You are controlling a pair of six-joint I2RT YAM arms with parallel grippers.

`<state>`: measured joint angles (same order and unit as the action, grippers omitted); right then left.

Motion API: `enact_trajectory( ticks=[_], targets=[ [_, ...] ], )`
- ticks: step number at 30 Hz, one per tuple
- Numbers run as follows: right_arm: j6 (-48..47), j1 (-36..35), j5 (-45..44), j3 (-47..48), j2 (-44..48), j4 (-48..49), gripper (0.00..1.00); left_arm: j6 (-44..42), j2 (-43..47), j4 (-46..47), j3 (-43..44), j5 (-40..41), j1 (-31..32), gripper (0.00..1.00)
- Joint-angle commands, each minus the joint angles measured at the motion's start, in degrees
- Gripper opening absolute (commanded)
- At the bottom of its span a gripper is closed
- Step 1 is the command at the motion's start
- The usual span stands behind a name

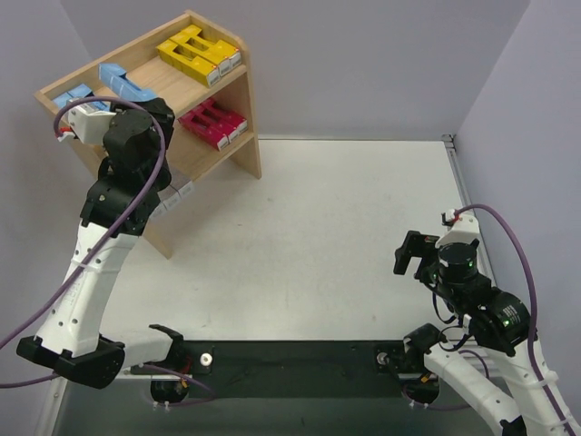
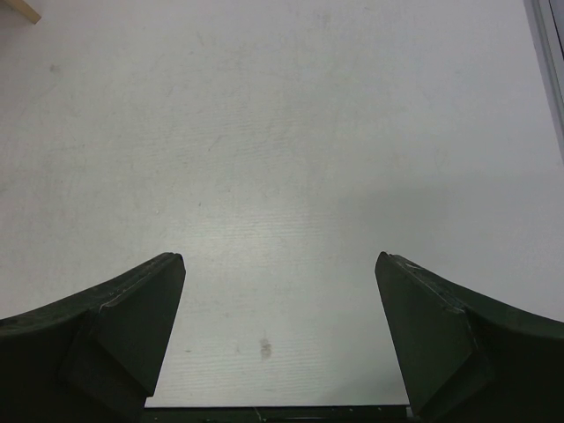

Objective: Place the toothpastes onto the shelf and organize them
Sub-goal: Place the toothpaste on the shelf.

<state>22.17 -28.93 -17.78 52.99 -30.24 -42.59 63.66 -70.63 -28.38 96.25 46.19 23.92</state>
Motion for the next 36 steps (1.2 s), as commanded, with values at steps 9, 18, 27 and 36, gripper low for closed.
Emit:
enact_trajectory(
  ticks=[9, 18, 27, 36],
  targets=[
    [-1.3, -0.5, -0.7, -0.8, 1.1, 1.1, 0.96, 6.1, -3.5, -7.6, 8.1, -6.6, -6.3, 0.51],
    [-1.8, -0.9, -0.9, -1.2, 1.6, 1.1, 0.96, 7.4, -3.1, -8.9, 7.0, -11.2, -6.8, 0.72],
    [-2.0, -0.9, -1.1, -1.5, 2.0, 1.1, 0.96, 10.4, 1.1, -9.1, 2.9, -12.2, -6.7, 0.78],
    [-2.0, -0.9, -0.7, -1.6, 1.9, 1.1, 0.96, 10.6, 3.4, -11.0, -0.6, -12.6, -6.8, 0.8]
  ],
)
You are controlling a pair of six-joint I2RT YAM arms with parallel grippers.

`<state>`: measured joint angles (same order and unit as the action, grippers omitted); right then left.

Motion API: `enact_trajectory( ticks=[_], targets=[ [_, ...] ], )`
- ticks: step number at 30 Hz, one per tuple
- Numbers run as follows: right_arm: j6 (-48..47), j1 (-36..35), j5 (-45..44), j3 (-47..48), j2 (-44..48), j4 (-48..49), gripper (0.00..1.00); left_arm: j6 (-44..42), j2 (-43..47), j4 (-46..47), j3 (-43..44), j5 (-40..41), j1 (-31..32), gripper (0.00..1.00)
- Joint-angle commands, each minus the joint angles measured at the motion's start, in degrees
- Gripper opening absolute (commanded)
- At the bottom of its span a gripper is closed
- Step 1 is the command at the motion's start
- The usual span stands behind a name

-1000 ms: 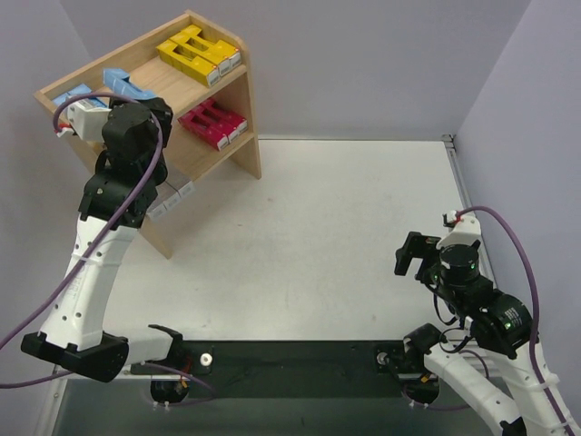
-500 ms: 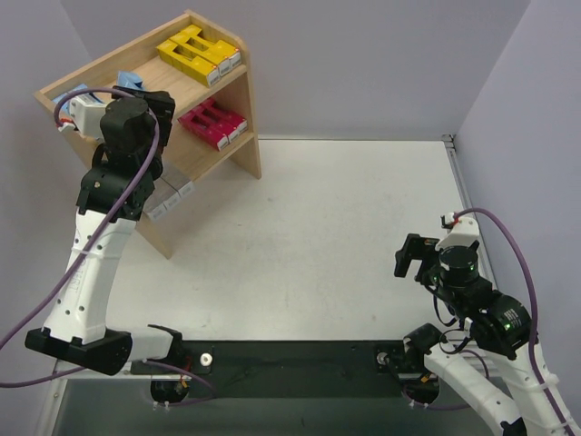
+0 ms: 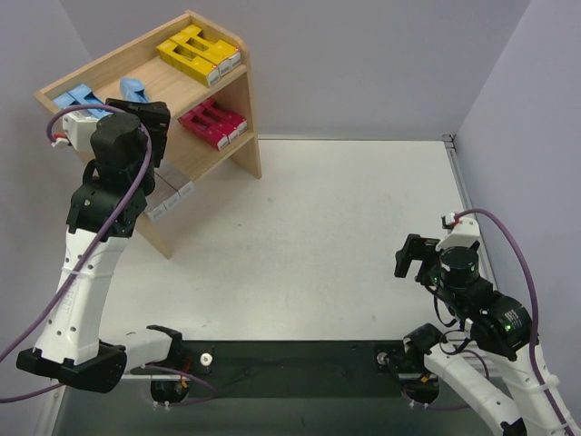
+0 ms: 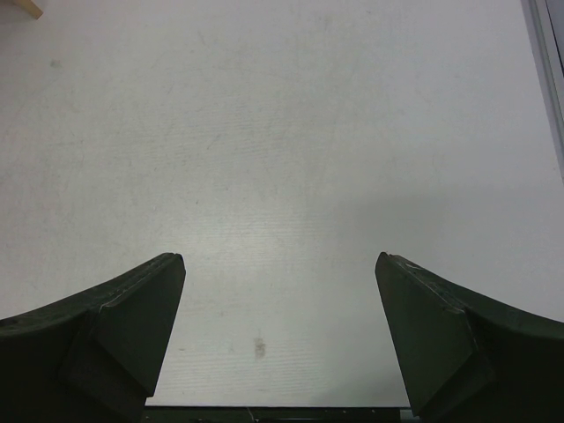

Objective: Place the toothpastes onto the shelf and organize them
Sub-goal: Place the toothpaste on the shelf.

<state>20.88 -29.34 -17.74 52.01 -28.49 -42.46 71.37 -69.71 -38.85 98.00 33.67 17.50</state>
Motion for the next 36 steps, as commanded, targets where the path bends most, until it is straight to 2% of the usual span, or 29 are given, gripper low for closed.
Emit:
enact_trajectory(
  ticks=[1, 11, 14, 22, 30, 36],
  targets=[
    [-0.6, -0.5, -0.6, -0.6, 0.3, 1.0, 0.96, 2.9, 2.7, -0.4, -2.6, -0.2, -0.4, 0.8],
    [-0.6, -0.5, -0.4, -0.5, 0.4, 1.0, 0.96, 2.4, 3.3, 0.4, -4.6, -1.8, -0.4, 0.81],
    [-0.7, -0.5, -0.2, -0.5, 0.4, 1.0, 0.96, 0.7, 3.6, 0.4, -3.5, -2.3, -0.3, 0.84],
    [-0.5, -0.5, -0.1, -0.6, 0.0, 0.9, 0.96, -6.9, 7.3, 0.4, -4.0, -3.8, -0.1, 0.9],
    [-0.2, -0.5, 0.6, -0.9, -0.6, 0.5, 0.96, -15.5, 13.4, 1.5, -9.0, -7.7, 0.0, 0.9],
    [-0.1, -0.5, 0.6, -0.8, -0.5, 0.1, 0.96, -20.8, 16.4, -0.8, -8.7, -12.8, 0.1, 0.89]
  ],
)
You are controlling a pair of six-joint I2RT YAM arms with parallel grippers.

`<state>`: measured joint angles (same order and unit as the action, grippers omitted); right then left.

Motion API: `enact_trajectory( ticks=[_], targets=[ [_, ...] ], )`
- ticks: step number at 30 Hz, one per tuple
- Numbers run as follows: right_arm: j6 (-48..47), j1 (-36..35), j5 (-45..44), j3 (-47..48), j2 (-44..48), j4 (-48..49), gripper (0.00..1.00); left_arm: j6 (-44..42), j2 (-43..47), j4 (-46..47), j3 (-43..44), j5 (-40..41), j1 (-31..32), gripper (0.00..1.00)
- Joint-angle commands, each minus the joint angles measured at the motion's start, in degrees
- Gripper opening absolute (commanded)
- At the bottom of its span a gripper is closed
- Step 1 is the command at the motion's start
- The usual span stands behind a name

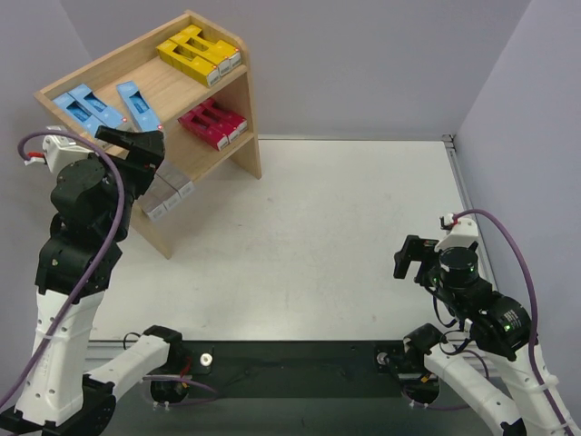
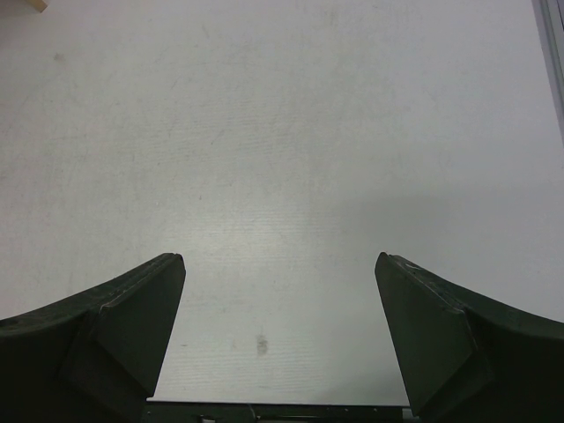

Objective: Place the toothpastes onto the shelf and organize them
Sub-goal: Place the toothpaste on the shelf, then adjust the toothpaste on the shelf.

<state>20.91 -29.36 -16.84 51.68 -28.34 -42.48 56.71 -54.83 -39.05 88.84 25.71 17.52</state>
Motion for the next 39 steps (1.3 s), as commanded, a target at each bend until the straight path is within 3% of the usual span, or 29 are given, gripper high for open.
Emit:
enact_trajectory(
  ticks=[1, 6, 11, 19, 39],
  targets=[
    [-0.3, -0.3, -0.3, -0.5, -0.6, 0.0, 0.95, -7.6, 2.1, 0.1, 0.0, -6.2, 0.1, 0.89],
    [-0.3, -0.4, -0.6, -1.1, -0.3, -0.1, 0.96, -19.5, 0.9, 3.9, 3.2, -15.9, 0.1, 0.8],
    [-0.3, -0.4, -0.7, -1.0, -0.1, -0.2, 0.95, -28.2, -4.7, -0.1, 9.9, -17.3, 0.1, 0.79],
    [-0.1, -0.4, -1.9, -1.1, 0.4, -0.8, 0.95, -32.1, -11.4, -0.3, 12.8, -19.5, 0.1, 0.79],
    [1.3, -0.3, -4.8, -1.5, -0.6, -1.2, 0.95, -41.0, -21.4, 4.2, 19.3, -8.3, -0.1, 0.79]
  ],
)
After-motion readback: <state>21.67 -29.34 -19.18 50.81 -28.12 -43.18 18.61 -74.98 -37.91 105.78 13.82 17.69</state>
